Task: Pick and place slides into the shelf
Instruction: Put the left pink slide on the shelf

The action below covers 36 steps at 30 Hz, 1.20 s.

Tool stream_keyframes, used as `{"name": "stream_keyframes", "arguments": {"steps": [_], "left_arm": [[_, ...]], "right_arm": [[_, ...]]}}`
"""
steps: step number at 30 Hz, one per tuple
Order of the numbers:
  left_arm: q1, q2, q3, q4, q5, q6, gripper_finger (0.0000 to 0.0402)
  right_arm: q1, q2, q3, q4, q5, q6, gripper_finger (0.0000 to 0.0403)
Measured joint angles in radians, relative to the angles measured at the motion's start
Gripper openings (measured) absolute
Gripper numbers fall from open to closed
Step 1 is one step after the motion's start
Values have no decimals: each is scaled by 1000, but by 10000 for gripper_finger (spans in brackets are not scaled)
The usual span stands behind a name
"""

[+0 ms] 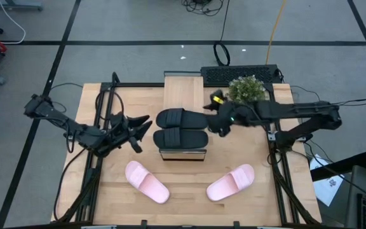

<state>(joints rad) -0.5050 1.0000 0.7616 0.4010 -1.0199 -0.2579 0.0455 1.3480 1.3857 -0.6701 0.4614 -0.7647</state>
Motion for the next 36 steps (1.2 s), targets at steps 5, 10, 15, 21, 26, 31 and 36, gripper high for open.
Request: {"name": "stream_keyframes", "arguments": {"steps": [5,10,15,21,26,31,36], "left_arm": [[-75,0,0,4,-1,-17,140],[-164,1,0,8,-63,-69,140],[-252,14,0,17,-124,-135,140],[-362,40,0,13,-130,-280,140],[-480,53,0,-120,-234,-470,140],[-579,37,0,-490,-301,-929,140],[-575,30,0,-989,36,-1555,117]], "right_arm": [[136,-35,0,-118,100,215,164],[272,-43,0,-226,196,424,164],[401,-42,0,-318,190,668,164],[555,-42,0,-353,168,908,164],[646,-40,0,-349,162,1016,164],[684,-39,0,-311,162,1053,164],[692,-39,0,-255,162,1043,164]]}}
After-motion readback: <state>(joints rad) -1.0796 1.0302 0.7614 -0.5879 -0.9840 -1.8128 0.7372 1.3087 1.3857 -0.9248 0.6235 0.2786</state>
